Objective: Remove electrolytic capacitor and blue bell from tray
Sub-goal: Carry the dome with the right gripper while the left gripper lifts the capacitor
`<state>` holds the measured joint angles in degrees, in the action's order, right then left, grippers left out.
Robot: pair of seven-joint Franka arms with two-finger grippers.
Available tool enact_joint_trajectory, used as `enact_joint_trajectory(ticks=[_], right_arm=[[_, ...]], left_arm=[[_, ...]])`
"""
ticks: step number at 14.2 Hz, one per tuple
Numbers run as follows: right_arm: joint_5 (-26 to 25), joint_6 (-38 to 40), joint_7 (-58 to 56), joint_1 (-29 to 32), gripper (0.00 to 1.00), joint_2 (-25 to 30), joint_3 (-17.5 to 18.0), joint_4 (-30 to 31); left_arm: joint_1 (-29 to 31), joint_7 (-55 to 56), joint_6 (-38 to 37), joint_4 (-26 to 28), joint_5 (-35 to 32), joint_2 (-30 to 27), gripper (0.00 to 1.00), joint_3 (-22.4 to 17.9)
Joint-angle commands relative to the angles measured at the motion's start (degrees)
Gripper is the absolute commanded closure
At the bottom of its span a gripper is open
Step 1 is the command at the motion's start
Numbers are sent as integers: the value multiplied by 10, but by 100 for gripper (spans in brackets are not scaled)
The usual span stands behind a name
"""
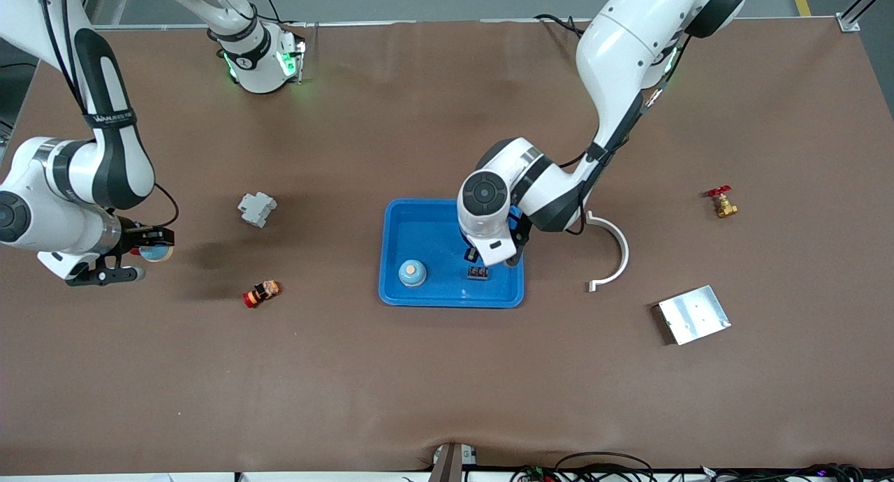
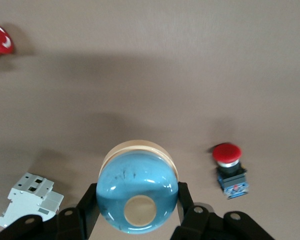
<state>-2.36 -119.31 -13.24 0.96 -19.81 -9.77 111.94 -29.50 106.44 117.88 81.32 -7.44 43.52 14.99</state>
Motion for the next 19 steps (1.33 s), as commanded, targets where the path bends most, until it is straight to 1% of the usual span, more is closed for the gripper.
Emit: enact_joint_trajectory(ticks=[1, 3, 4, 5, 7, 8, 11, 13, 16, 19], right_arm=[[39, -9, -16, -2, 94, 13, -9, 46], [39, 3, -34, -14, 94, 14, -10, 52], [39, 4, -45, -14, 94, 14, -17, 60], [39, -1, -46, -19, 93, 14, -21, 77], [39, 0, -50, -26, 93, 14, -28, 90], [39, -2, -59, -27, 93, 13, -38, 94], [39, -18, -101, -27, 92, 8, -60, 103], [39, -32, -109, -28, 89, 6, -69, 105], [37, -52, -124, -32, 88, -2, -82, 114], [37, -74, -124, -32, 88, -18, -89, 127]], left_arm=[[1, -129, -43, 9, -7, -39, 100, 4], [5, -241, -60, 12, -3, -58, 100, 7], [8, -292, -60, 23, -3, -65, 100, 7], [12, -335, -60, 27, -3, -71, 100, 7], [25, -418, -57, 37, -3, -87, 100, 7], [35, -458, -57, 45, -3, -95, 100, 7], [66, -582, -42, 92, -1, -130, 100, 8], [92, -643, 0, 137, -1, -146, 100, 11], [124, -726, 101, 221, -4, -177, 100, 11], [139, -768, 110, 241, -6, -175, 100, 10]])
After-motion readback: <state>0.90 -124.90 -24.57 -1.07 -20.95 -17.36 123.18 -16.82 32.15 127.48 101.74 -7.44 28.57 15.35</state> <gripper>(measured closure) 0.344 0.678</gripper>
